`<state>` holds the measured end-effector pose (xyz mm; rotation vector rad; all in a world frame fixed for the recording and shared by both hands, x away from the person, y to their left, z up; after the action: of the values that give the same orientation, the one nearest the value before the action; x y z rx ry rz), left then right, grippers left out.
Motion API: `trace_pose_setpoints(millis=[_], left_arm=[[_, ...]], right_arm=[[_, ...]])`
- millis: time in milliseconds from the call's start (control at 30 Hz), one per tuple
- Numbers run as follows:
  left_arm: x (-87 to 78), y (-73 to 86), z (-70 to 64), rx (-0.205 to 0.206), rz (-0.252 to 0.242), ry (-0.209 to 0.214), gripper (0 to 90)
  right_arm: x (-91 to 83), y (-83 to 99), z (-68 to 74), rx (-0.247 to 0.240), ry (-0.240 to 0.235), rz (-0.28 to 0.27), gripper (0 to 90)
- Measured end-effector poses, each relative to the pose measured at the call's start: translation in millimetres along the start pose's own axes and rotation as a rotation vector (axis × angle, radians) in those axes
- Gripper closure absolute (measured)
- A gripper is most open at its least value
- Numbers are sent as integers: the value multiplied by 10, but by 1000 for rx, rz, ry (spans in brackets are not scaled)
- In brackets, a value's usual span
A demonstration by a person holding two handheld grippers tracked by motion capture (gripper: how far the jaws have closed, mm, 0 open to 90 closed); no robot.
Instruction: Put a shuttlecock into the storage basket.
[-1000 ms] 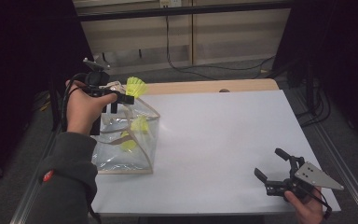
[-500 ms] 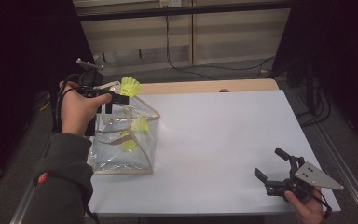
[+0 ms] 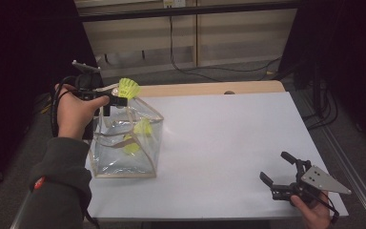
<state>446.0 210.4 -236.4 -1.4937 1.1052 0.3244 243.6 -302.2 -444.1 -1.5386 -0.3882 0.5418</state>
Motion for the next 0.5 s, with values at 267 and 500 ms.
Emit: trace_pose_setpoints(millis=[267,500], left_arm=[[-23,22,53,-6,-8,-15,650],[-45,50,115,-15,-14,-34,649]], right_arm=[[0,-1,-1,-3,0,-1,10],[1,-1,-1,-4,0,-1,10]])
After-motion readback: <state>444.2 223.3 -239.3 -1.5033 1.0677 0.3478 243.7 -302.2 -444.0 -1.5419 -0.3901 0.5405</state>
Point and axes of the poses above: each handheld gripper's, and its own axes: x roughly forward along the jaws, y roughly out of its underside, z roughly to its left, the point moved 1 cm from there along x, roughly forward along the jaws, and after that the axes turned 2 degrees about -y, right-handed, at the moved point
